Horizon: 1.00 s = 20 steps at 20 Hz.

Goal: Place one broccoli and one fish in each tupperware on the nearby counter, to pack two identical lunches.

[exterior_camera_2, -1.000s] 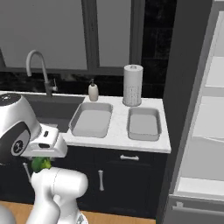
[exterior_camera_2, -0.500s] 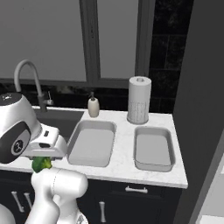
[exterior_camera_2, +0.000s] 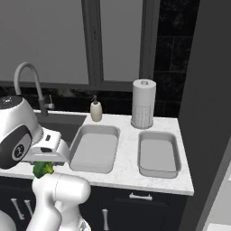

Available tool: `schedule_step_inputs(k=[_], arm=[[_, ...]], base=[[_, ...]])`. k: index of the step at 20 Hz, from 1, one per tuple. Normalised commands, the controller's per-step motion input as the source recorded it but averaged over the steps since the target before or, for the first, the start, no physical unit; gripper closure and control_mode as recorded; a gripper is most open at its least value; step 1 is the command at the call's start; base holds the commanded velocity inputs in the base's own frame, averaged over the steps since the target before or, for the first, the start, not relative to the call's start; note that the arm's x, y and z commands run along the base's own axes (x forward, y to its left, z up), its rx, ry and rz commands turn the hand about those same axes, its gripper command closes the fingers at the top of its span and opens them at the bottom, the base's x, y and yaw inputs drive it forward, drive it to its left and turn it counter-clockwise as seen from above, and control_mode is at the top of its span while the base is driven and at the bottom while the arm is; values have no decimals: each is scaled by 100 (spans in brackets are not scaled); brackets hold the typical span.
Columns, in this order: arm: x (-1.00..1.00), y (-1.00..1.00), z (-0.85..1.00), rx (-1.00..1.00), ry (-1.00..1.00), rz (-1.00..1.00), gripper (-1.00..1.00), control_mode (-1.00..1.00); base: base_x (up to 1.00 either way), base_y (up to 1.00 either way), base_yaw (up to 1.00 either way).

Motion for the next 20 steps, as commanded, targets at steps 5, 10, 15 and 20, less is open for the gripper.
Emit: schedule_step_inputs(k=[5, 10, 15, 20], arm=[[20, -4, 0, 1, -9, 0, 100, -100], [97, -2, 6, 1, 0, 0, 100, -100], [100, -8, 0, 0, 4, -1, 100, -100], [100, -3, -24, 0, 18, -8, 100, -100]], base=[[0, 0, 0], [0, 0, 0], [0, 0, 0], [0, 0, 0]])
